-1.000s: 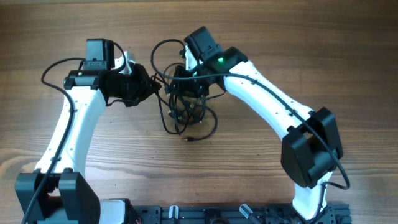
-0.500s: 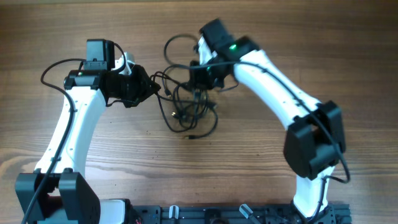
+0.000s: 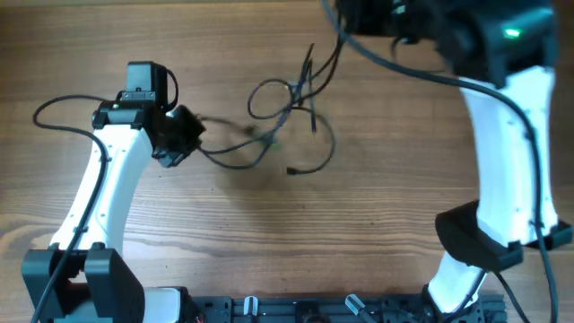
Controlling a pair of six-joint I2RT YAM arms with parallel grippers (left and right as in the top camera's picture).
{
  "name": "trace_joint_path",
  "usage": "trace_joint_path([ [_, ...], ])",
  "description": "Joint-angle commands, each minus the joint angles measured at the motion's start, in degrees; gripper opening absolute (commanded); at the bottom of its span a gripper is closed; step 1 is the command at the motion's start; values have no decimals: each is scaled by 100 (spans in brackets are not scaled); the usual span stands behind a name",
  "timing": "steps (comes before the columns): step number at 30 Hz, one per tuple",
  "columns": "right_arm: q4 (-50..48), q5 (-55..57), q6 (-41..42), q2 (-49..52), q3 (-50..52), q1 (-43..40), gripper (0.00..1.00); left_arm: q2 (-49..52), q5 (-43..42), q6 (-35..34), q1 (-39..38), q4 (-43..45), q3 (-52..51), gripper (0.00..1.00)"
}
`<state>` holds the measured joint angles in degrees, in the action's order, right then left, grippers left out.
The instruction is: Untangle cables
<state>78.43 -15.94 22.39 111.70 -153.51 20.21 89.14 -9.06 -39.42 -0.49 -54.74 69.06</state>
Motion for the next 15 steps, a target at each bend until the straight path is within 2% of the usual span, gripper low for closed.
trace_joint_path([
  [1,-39,396,105,-350,-588,-442,5,-96,1362,-503,-2,-223,28,4],
  [6,17,42,302,-785,-619,-752,4,-96,1410,-496,0,-256,28,6],
  [10,129,199,334,-839,-619,-837,5,-85,1679,-87,2,-234,28,4],
  [15,-28,249,326,-1220,-619,-1517,4,-74,1779,-83,2,-234,26,4],
])
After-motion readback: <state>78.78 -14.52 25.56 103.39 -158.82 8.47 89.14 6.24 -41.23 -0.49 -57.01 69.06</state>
